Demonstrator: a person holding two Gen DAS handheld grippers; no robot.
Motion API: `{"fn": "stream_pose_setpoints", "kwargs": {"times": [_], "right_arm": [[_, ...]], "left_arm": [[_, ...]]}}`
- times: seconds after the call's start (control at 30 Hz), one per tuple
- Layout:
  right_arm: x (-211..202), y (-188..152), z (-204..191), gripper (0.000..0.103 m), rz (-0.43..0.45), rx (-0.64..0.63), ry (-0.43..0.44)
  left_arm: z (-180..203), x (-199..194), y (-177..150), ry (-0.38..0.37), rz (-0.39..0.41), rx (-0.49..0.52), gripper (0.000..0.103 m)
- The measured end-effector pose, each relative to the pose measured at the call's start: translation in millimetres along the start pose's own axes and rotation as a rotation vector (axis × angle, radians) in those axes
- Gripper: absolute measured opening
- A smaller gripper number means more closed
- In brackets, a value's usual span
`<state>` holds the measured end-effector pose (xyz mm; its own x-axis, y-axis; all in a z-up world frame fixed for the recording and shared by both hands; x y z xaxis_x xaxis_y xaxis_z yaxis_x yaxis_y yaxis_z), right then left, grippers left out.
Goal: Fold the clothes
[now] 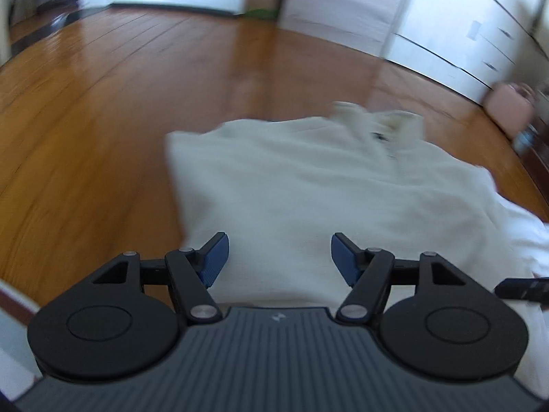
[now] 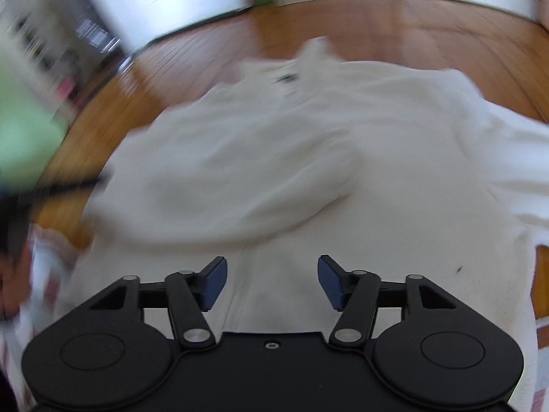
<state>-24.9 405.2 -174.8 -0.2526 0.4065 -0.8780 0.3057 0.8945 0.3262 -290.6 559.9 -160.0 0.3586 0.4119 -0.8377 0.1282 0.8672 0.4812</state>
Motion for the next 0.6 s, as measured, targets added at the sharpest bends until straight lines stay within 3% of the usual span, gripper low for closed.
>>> {"fn": "stream_pose_setpoints", "kwargs": {"times": [0.03,0.23,0.3,0.37,0.4,0.43,0.47,0.6], "right_arm": [[1,9,8,0.064,0.015,0.05,0.005],[16,46,41,0.065,0.082,0.244,0.061],[31,57,46,0.072,0.097,0.244,0.02],[50,66,47,0.073,0.089,0.224,-0.036],[51,72,43,0.064,0.104,0.193,-0.063],[42,78,33,0.045,0.142,0.136,-0.089],[33,84,23,0.009,0.18,0.079,-0.115],[-5,109,-19,0.008,0.331,-0.152,-0.217]], "left_arm": [[-12,2,2,0.011,-0.003,-0.028,0.066],[-43,2,11,-0.096,0.027,-0.143,0.066],[-43,7,10,-0.084,0.015,-0.135,0.066],[-44,10,9,-0.038,0.015,-0.11,0.066],[-45,11,9,-0.018,0.02,-0.097,0.066],[-45,11,10,-0.004,0.026,-0.087,0.066],[-45,9,11,-0.023,0.038,-0.091,0.066],[-39,3,15,-0.085,0.072,-0.085,0.066]]}}
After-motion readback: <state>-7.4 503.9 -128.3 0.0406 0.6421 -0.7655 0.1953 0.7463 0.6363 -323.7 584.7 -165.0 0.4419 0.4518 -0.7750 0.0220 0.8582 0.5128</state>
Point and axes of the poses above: each gripper's, at about its wrist camera, not at the fingertips, and x roughly the way its jaws point, z to its right, y to its top, the point moved 9 cm from there along x, roughly the way its jaws point, and after that the axes turned 14 degrees about -z, right-handed, at the moved point
